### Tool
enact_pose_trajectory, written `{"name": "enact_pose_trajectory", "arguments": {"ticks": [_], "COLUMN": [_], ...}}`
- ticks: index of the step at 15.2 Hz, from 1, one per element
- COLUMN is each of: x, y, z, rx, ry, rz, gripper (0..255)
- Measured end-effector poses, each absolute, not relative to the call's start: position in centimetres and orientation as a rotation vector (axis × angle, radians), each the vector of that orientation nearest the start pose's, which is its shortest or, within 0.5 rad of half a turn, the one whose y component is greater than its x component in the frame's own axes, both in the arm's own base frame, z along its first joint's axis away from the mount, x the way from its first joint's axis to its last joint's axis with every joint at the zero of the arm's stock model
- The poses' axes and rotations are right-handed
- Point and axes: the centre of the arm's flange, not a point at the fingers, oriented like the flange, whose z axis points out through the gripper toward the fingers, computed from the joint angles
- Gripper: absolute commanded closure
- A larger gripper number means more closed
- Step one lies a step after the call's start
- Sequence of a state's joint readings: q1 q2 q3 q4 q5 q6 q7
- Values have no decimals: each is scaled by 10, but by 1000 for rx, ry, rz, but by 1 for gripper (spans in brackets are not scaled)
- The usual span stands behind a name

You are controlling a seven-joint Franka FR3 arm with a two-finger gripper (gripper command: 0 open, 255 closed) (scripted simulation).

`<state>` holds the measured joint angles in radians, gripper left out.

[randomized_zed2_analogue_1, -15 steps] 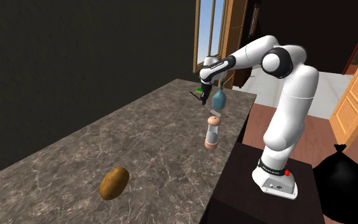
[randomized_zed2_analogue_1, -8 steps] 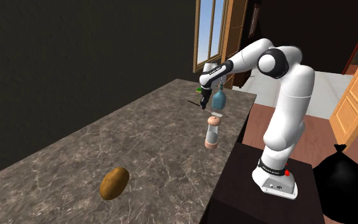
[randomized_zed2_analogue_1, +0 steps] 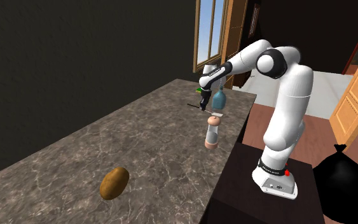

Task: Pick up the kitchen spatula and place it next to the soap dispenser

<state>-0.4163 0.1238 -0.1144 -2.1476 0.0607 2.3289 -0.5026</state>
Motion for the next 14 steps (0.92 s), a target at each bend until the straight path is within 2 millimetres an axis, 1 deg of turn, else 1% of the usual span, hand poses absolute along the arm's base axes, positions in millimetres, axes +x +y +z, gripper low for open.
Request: {"name": "enact_pose_trajectory", "arguments": {"ticks": [1, 7, 8, 11, 12, 14], "x": [485, 485, 485, 482, 483, 482], "y": [-283, -283, -283, -283, -283, -283], "z": [351, 351, 356, 391, 396, 399], "rx": [-3140, -3140, -3140, -3140, -3140, -3140], "ry": [106, 106, 106, 106, 106, 106], "rz": [-104, -104, -104, -106, -107, -105], "gripper": [0, 0, 0, 0, 0, 0]}}
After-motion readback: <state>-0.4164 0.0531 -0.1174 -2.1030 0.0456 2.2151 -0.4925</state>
